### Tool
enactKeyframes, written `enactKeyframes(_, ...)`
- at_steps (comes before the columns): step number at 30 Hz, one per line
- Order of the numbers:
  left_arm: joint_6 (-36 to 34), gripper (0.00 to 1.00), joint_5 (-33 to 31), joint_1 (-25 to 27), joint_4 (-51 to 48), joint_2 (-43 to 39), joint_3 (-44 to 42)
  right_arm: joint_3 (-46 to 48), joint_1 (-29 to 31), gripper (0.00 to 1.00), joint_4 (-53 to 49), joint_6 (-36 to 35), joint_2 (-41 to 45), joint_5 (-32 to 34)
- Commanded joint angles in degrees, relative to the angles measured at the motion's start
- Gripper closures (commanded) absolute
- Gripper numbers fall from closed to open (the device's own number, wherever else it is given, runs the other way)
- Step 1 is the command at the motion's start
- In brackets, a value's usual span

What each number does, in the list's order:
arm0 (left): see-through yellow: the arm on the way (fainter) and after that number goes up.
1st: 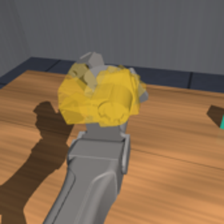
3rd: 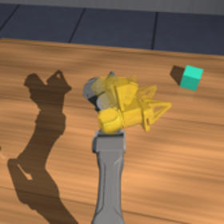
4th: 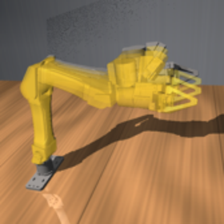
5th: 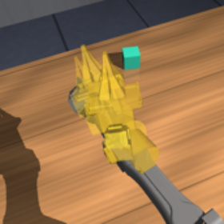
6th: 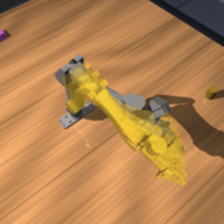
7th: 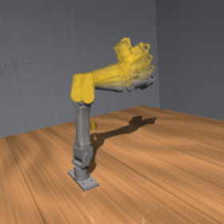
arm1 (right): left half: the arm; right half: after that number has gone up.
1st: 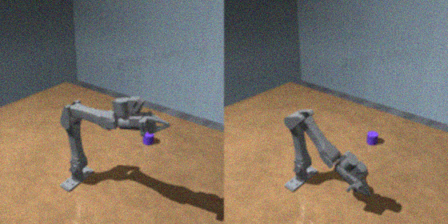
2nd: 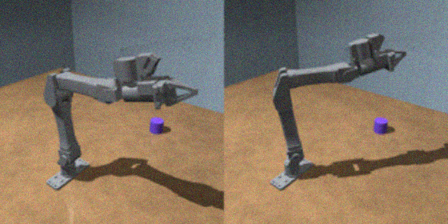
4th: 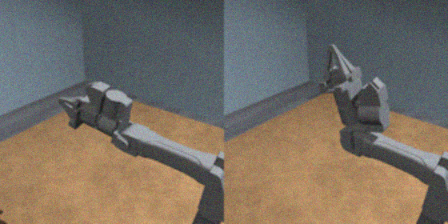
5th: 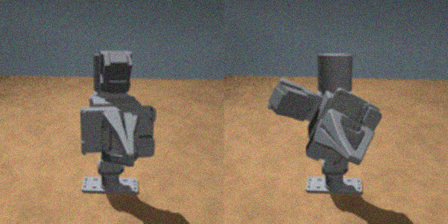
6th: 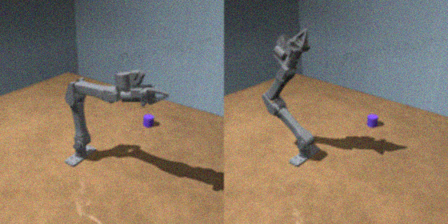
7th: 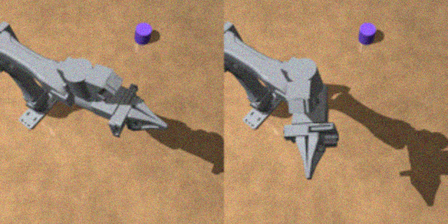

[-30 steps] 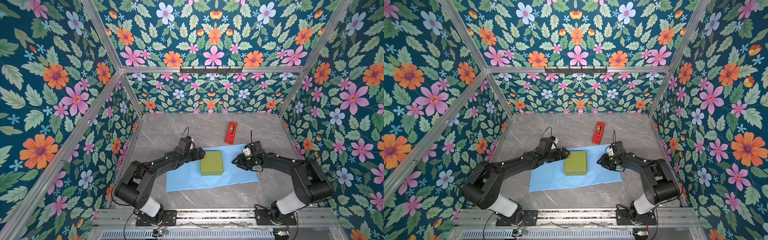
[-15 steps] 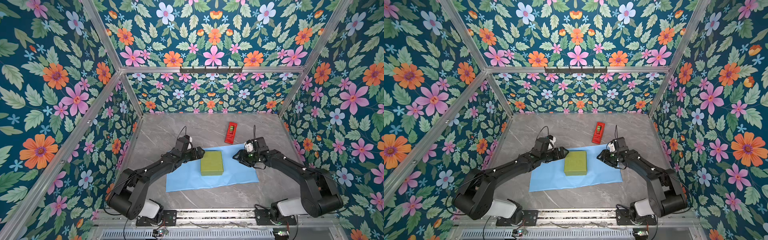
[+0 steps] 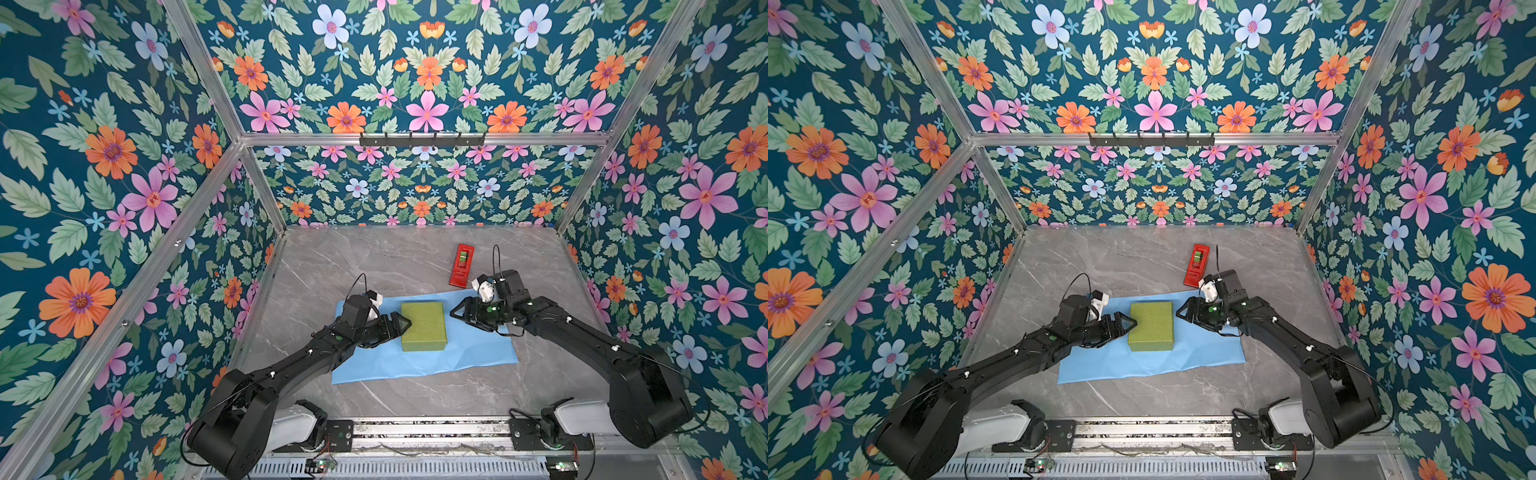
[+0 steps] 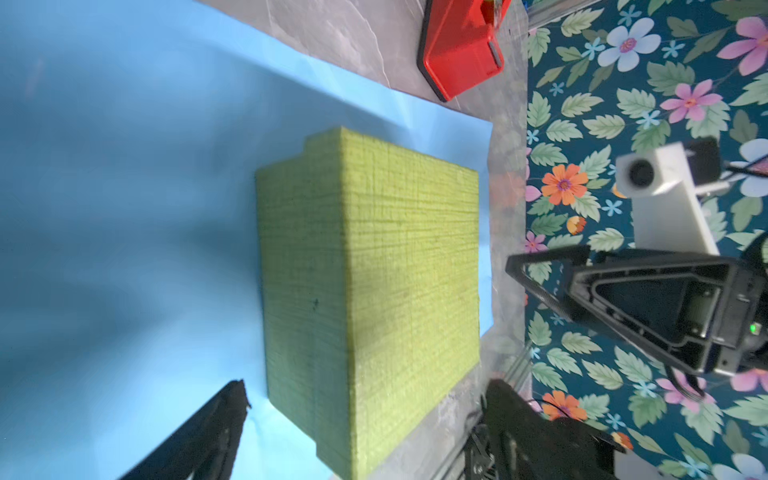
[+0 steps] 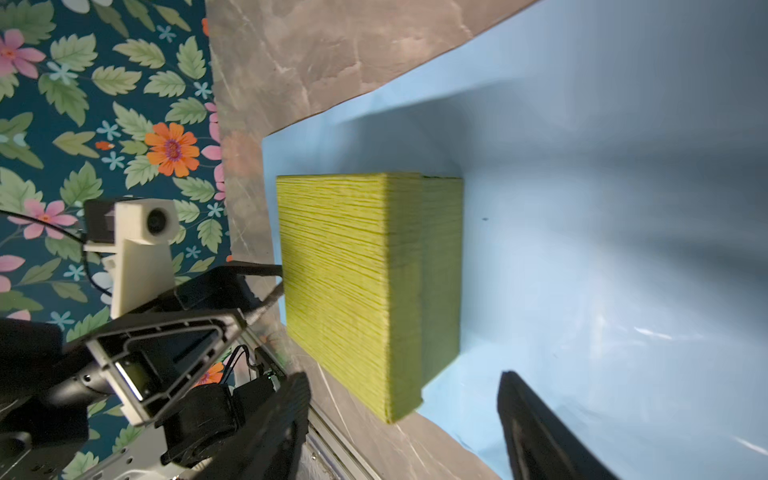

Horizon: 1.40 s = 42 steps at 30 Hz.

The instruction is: Wrap the gift box in paper

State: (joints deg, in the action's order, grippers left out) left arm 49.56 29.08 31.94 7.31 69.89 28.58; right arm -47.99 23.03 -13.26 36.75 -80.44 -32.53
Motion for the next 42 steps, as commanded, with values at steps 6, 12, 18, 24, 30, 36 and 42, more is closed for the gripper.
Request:
enactKeyframes(6, 4.57, 0.10, 6.39, 0.31, 6.68, -1.83, -3.72, -3.84, 3.07, 0.29, 7.02, 4.77, -7.31, -0.89)
enactKeyframes(12, 6.66, 0.12, 9.31, 0.33, 11.50, -0.72, -5.19, -4.87, 3.88, 0.35, 9.66, 6.17, -9.93, -1.69)
enactKeyframes(18, 6.33, 0.14, 10.16, 0.31, 11.93, -0.74, -5.44, -5.93, 4.48, 0.38, 11.33, 7.23, -11.70, -2.73)
enactKeyframes(24, 5.63, 0.15, 11.35, 0.31, 11.94, 0.50, -5.38, -6.41, 4.61, 0.40, 11.92, 7.74, -12.46, -3.06)
enactKeyframes(30, 1.88, 0.15, 8.33, -0.09, 5.18, 0.02, -3.73, -6.50, 4.57, 0.41, 9.75, 6.84, -12.21, -1.22)
enactKeyframes(36, -3.82, 0.13, 4.97, -7.50, -2.96, -4.41, -2.13, -7.17, 4.37, 0.39, 7.84, 5.62, -12.23, 1.33)
enactKeyframes(42, -4.25, 0.23, 4.07, -16.86, 3.68, 2.81, -1.41, -9.14, 4.37, 0.37, 8.66, 6.07, -14.04, 1.65)
